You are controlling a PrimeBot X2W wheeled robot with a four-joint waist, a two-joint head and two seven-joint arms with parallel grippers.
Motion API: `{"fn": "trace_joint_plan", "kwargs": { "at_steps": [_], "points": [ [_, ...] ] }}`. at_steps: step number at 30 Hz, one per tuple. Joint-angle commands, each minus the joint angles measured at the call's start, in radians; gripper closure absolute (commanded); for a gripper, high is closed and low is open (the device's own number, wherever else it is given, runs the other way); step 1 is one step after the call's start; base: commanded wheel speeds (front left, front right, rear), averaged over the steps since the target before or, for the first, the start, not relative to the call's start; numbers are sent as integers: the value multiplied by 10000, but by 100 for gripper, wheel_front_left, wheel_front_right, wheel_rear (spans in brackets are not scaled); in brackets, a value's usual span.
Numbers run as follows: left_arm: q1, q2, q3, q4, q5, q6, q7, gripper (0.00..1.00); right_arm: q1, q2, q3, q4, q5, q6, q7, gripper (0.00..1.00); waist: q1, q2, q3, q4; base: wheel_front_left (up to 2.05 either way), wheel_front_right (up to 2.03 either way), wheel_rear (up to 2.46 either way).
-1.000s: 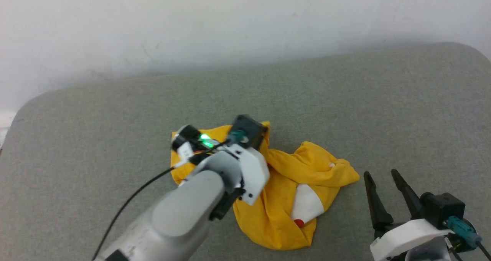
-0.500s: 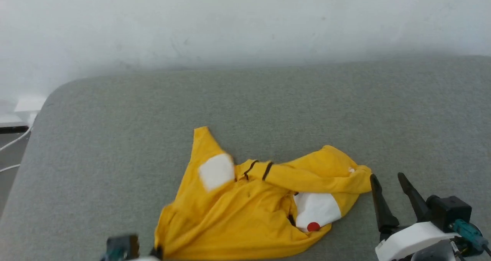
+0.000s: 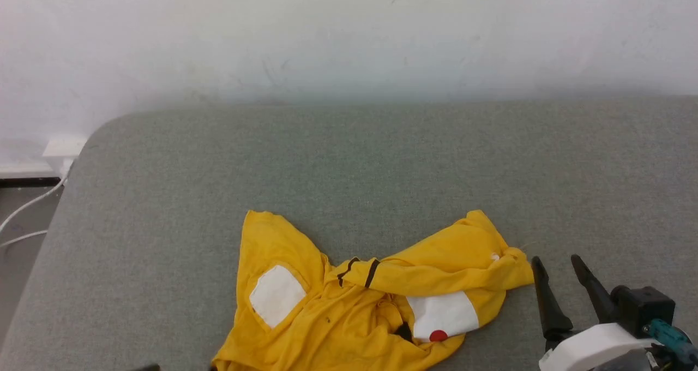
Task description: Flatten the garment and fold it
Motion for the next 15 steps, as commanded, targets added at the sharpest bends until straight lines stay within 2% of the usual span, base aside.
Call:
{"fn": "trace_joint_plan", "kwargs": {
  "at_steps": [1,3,10,15],
  "points": [
    [-401,82,223,-106,289,-174,-586,0,149,20,-23,-66,-57,-19,47,0,0,-1,-157,-23,0,0,0],
    [-654,60,414,-144,489,-397,-1251,0,212,20,-24,-85,-71,-19,90,0,0,-1,-278,-62,0,0,0],
    [-1376,-77,867,-24,1105,-871,-2242,0,323,20,18,-171,-97,-19,202,0,0,-1,-521,-230,0,0,0],
    [-1750,-583,1531,-211,2120,-1642,-2403,0,394,20,36,-198,-106,-19,333,0,0,-1,-539,-280,0,0,0]
  ]
}}
